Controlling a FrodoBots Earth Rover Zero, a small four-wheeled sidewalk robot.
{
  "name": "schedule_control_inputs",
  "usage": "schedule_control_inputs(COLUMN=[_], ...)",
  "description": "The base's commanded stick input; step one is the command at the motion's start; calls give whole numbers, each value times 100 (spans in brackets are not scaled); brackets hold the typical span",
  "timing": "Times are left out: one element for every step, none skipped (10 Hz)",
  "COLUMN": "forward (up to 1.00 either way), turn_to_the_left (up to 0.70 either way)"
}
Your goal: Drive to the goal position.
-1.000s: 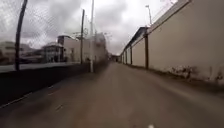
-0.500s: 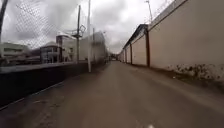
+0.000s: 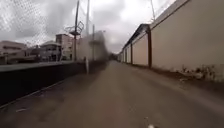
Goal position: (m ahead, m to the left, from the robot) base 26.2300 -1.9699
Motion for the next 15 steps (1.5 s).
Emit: schedule_control_inputs(forward=[70,70,70,70,70,70,70,70,70,70,70,70,70,70,70], turn_to_the_left=[0,0,0,0,0,0,0,0,0,0,0,0,0,0,0])
